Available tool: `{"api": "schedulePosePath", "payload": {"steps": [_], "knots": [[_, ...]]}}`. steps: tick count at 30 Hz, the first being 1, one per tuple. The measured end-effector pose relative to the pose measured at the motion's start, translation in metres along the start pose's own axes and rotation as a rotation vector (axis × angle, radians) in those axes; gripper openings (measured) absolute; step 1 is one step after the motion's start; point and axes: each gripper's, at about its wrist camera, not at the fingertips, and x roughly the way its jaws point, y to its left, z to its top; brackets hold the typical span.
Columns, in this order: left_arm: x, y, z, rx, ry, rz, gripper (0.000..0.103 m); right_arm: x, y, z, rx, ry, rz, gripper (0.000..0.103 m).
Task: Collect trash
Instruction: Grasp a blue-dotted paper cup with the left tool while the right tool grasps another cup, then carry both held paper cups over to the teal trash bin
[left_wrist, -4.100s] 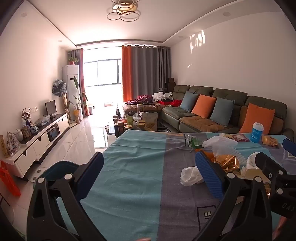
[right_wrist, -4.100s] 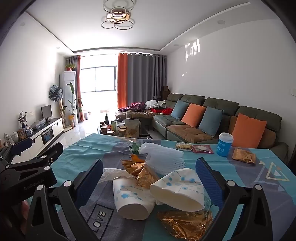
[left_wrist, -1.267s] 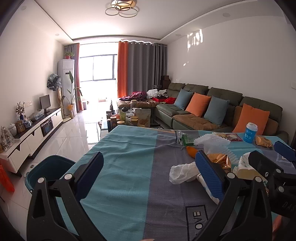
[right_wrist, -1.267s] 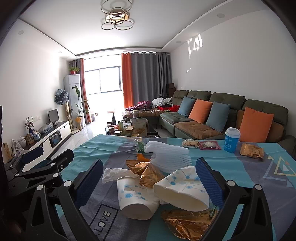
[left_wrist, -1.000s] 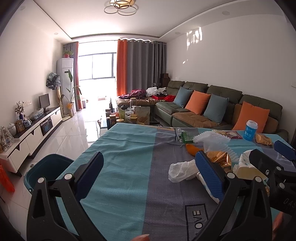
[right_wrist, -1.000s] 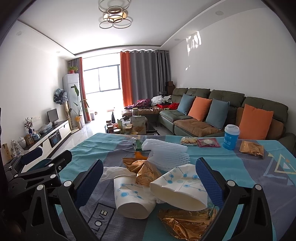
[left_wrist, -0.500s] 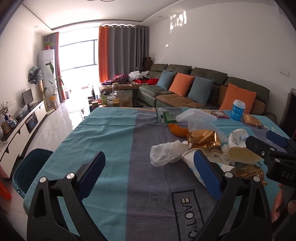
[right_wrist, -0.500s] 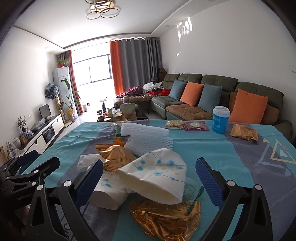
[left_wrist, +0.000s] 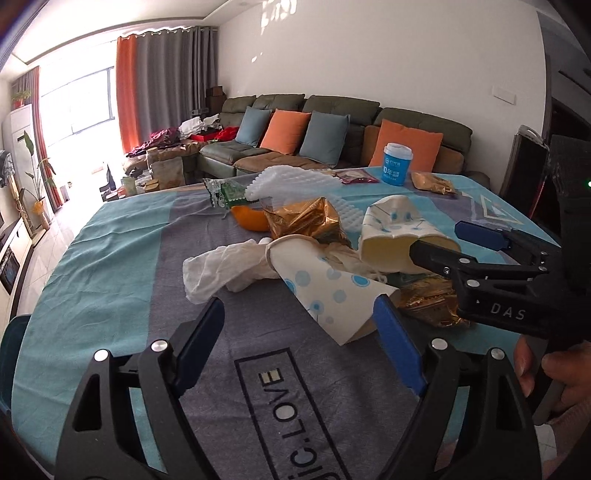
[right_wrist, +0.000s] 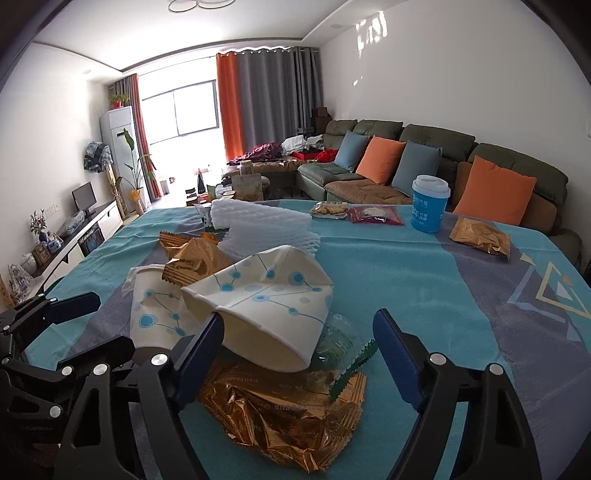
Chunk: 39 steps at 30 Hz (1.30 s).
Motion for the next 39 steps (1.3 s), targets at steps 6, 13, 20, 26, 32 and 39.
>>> {"api": "schedulePosePath", "payload": {"steps": [6,13,20,26,32,39], "knots": [[-0.008,-0.001,-0.006,0.012,0.009,-0.031,0.081,0.003,-0.005,0.002,0.011,0.011,0.021,0.044],[0.013,0.015,0.0,-0.066,0.091,-0.041,0.043,0.004,-0.012,0.006,0.041,0.019,0.046,0.013],[0.016,0.034,-0.004,-0.133,0.121,-0.089,0.005,-0.007,-0.009,0.013,0.051,-0.001,0.081,0.008],[0.002,0.046,-0.006,-0.151,0.093,-0.109,0.004,-0.017,-0.007,0.02,0.068,-0.025,0.116,0.008],[-0.028,0.058,-0.008,-0.149,0.054,-0.107,0.004,-0.03,0.003,0.03,0.061,-0.055,0.16,0.008],[-0.075,0.085,-0.015,-0.167,0.008,-0.029,0.004,-0.032,0.036,0.042,0.019,-0.072,0.255,0.008]]}}
